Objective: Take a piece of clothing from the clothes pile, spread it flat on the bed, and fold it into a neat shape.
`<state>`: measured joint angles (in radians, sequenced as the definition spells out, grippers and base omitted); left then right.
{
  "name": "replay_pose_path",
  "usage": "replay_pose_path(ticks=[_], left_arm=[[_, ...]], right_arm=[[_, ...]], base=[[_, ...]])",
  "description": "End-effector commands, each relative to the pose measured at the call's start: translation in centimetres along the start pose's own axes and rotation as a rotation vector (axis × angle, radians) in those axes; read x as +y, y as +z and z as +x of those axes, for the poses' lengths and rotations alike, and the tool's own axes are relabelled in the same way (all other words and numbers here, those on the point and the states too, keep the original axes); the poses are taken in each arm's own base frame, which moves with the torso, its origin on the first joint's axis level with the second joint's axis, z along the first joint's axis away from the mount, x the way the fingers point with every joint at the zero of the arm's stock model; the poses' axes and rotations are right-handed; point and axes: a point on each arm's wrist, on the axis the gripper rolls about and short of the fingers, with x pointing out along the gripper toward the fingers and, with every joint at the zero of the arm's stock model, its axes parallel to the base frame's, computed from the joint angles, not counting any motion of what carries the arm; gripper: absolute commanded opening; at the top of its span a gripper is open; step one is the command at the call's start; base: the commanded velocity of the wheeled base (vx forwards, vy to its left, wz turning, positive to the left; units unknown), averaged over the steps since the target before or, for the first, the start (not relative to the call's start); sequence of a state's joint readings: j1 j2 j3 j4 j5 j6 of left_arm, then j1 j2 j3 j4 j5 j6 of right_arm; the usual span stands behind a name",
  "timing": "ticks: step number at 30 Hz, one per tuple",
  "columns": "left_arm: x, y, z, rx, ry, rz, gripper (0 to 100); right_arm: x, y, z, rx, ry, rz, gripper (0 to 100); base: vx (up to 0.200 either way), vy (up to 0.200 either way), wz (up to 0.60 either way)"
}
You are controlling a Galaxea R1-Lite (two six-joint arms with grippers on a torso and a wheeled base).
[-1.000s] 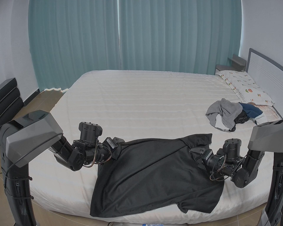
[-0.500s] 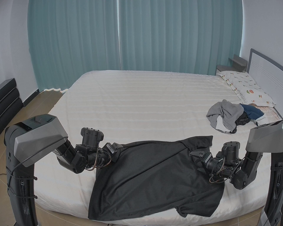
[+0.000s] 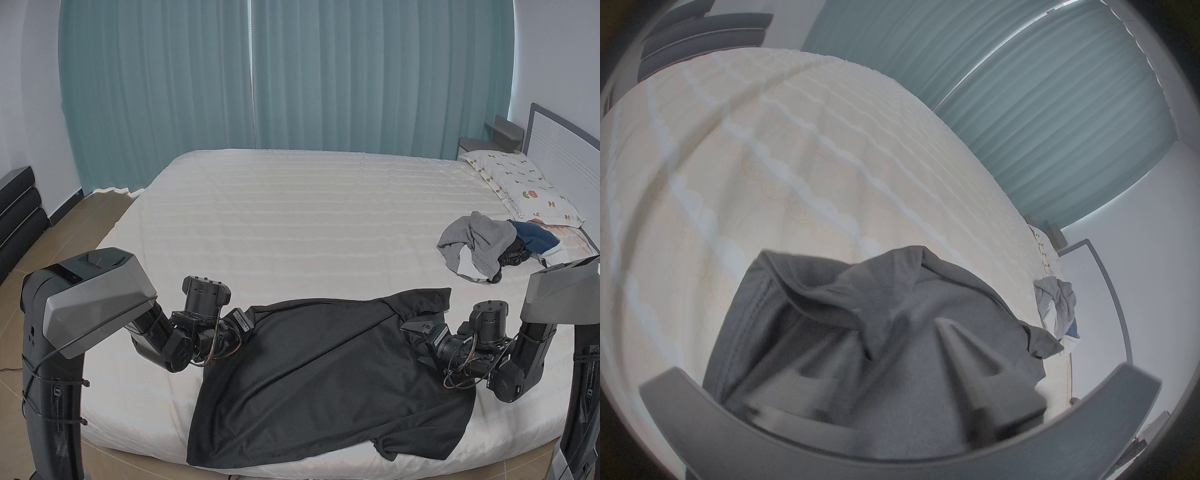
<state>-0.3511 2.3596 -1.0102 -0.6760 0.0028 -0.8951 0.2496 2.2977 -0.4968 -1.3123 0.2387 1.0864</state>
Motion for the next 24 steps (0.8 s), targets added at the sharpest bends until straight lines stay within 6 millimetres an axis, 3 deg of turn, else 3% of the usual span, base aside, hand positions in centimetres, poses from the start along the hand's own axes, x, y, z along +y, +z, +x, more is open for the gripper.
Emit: replay_pose_path(ticks=[1,12,14,24], left_arm=[[0.2,0.1,0.6,-0.012,0.008,-0.003,0],[1.4,5.7,1.0,-0.253,-0.057,-0.16,0],[2.6,7.5,1.0,-0.335,-0.103,-0.211,0],[4.4,9.3,4.4,-0.427,-0.153,-0.22,0]], right_arm=[[0.0,0.0,0.0,0.001,0.0,0.0,100],[0.0,0.0,0.0,0.0,-0.001,-0.002,100],[0.0,0.0,0.0,0.0,-0.001,-0.002,100],[-0.2,-0.2,0.2,-0.004,0.008,-0.009,100]], base=[[0.0,0.0,0.0],[0.0,0.0,0.0],[0.0,0.0,0.0],[0.0,0.0,0.0]])
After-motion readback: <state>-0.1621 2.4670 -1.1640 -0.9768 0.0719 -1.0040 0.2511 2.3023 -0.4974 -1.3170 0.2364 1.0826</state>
